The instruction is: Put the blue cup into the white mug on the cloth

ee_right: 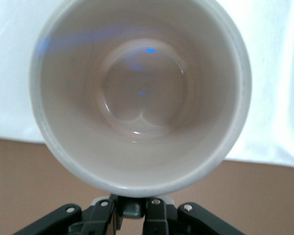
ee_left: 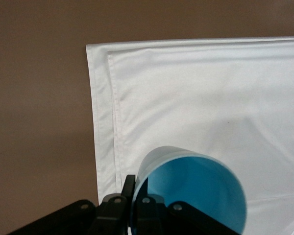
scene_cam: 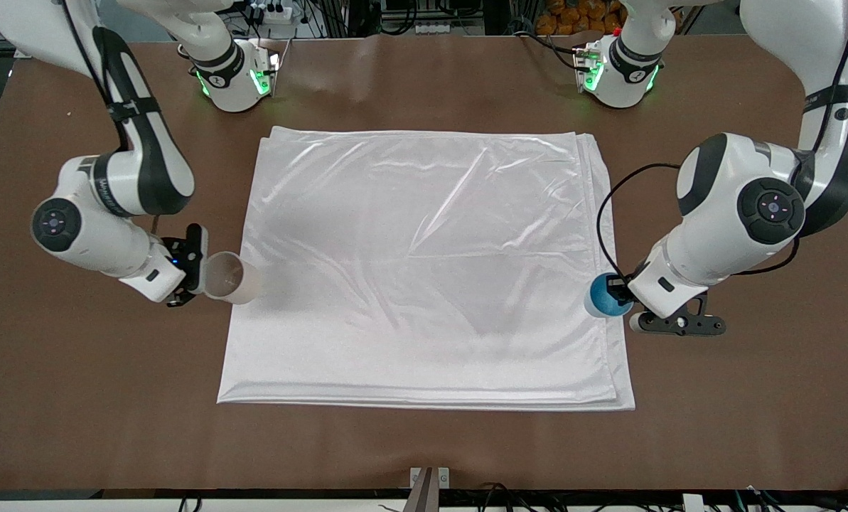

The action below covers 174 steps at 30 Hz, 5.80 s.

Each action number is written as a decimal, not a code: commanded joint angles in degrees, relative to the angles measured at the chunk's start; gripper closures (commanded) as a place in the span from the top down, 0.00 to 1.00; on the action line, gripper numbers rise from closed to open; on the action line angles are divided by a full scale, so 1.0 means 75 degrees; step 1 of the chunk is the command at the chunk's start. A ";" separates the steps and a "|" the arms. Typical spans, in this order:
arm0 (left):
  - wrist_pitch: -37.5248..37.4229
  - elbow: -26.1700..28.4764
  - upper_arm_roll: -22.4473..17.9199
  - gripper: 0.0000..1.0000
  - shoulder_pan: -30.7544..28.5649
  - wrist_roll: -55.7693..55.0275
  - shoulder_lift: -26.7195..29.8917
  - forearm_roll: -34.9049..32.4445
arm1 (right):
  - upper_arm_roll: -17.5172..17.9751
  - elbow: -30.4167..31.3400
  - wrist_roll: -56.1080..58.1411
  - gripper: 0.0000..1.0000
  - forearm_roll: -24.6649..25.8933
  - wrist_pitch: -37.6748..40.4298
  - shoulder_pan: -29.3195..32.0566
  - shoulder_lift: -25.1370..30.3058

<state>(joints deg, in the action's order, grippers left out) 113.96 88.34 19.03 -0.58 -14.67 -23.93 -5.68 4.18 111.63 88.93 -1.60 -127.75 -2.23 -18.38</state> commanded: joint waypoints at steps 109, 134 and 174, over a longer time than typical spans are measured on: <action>0.1199 -0.1009 -0.0872 0.00 0.5127 -0.7068 -0.1648 -0.0613 | -0.0100 -0.1746 -0.7990 1.00 0.1479 0.3335 -0.1496 0.2510; 0.2172 -0.1103 -0.1014 0.00 0.5315 -0.7056 -0.2363 -0.0637 | -0.0136 -0.2614 -0.8540 1.00 0.1174 0.4365 -0.0593 0.2404; 0.0428 -0.1079 -0.1775 1.00 0.4801 -0.5405 -0.0689 -0.1094 | -0.0159 -0.3047 -1.2864 1.00 0.0260 0.4764 0.0461 0.2252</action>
<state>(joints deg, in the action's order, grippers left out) 122.30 79.09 6.29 37.89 -59.97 -34.24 -12.55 2.42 91.57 -4.80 1.27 -93.02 0.39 -0.49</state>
